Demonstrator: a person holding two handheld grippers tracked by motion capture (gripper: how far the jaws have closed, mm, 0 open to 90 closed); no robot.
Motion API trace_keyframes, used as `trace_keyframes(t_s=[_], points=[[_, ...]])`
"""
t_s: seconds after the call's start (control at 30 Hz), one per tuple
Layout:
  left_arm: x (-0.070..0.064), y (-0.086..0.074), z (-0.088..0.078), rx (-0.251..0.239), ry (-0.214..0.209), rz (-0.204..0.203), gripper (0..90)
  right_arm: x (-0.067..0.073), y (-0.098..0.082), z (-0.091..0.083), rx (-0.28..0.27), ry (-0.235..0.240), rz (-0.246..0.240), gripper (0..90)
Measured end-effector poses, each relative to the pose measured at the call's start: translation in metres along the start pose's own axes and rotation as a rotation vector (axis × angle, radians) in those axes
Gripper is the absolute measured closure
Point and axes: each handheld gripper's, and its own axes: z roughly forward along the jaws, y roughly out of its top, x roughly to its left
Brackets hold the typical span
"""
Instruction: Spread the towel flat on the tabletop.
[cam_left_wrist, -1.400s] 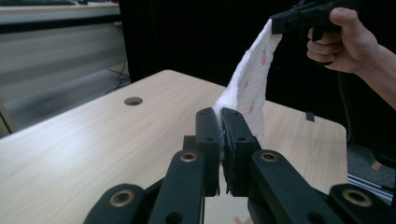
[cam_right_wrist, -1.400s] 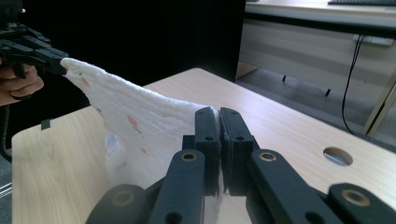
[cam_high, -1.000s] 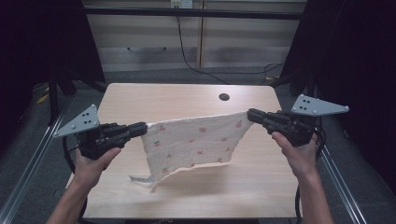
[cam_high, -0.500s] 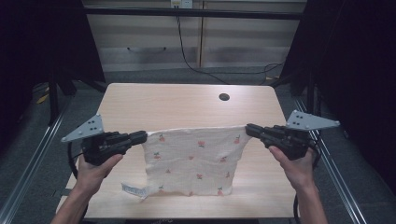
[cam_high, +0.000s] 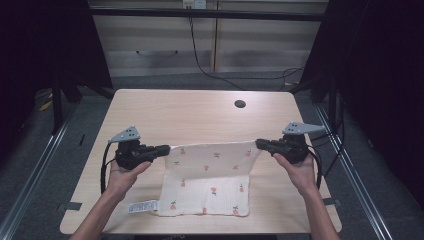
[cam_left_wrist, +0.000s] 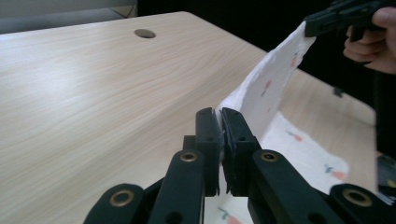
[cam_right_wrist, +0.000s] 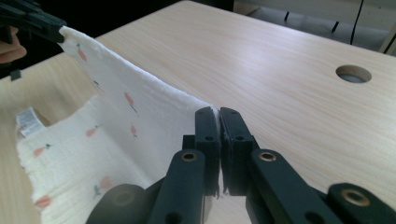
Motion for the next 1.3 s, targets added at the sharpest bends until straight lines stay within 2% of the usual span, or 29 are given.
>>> trace_keyframes(t_s=[0.13,0.17,0.23,0.37,0.5,0.57,0.67,0.7,0.77,0.87,0.97,1.0,1.1,1.13,1.2,1.3], points=[[0.010,-0.004,0.007,0.011,0.020,-0.018,86.2,-0.008,-0.004,0.013,0.013,0.010,0.009,86.3],[0.014,-0.005,0.010,0.011,0.024,-0.032,86.1,-0.011,-0.005,0.023,0.024,0.028,-0.019,86.0],[0.020,-0.006,0.015,0.029,0.051,-0.037,86.1,-0.013,-0.006,0.027,0.030,0.028,-0.017,86.0],[0.030,-0.010,0.023,0.034,0.071,-0.062,86.1,-0.026,-0.009,0.045,0.025,0.031,0.025,84.9],[0.042,-0.014,0.030,0.043,0.093,-0.085,84.4,-0.038,-0.016,0.064,0.045,0.006,0.056,79.9],[0.049,-0.016,0.030,0.040,0.094,-0.104,83.0,-0.041,-0.018,0.068,0.050,-0.005,0.062,79.1],[0.058,-0.018,0.027,0.029,0.122,-0.136,76.1,-0.046,-0.019,0.068,0.031,-0.013,0.089,77.1],[0.060,-0.018,0.026,0.031,0.136,-0.143,71.5,-0.047,-0.020,0.067,0.027,-0.010,0.093,76.6],[0.064,-0.019,0.021,0.030,0.154,-0.144,70.8,-0.045,-0.020,0.066,0.034,-0.012,0.087,76.0],[0.064,-0.018,0.014,0.026,0.173,-0.153,68.0,-0.040,-0.019,0.064,0.044,-0.006,0.071,75.0],[0.056,-0.020,0.011,0.059,0.170,-0.117,67.7,-0.034,-0.019,0.068,0.056,0.011,0.055,74.5],[0.051,-0.023,0.010,0.082,0.163,-0.092,67.7,-0.032,-0.019,0.071,0.068,0.017,0.049,74.5],[0.044,-0.034,0.007,0.098,0.138,-0.086,69.9,-0.027,-0.023,0.083,0.103,0.032,0.035,74.6],[0.042,-0.038,0.006,0.116,0.132,-0.071,70.6,-0.026,-0.024,0.086,0.112,0.035,0.032,74.6],[0.041,-0.048,0.003,0.131,0.108,-0.067,73.3,-0.023,-0.027,0.094,0.141,0.043,0.024,75.4],[0.042,-0.060,0.003,0.151,0.112,-0.073,77.4,-0.019,-0.032,0.107,0.170,0.063,0.018,77.9]])
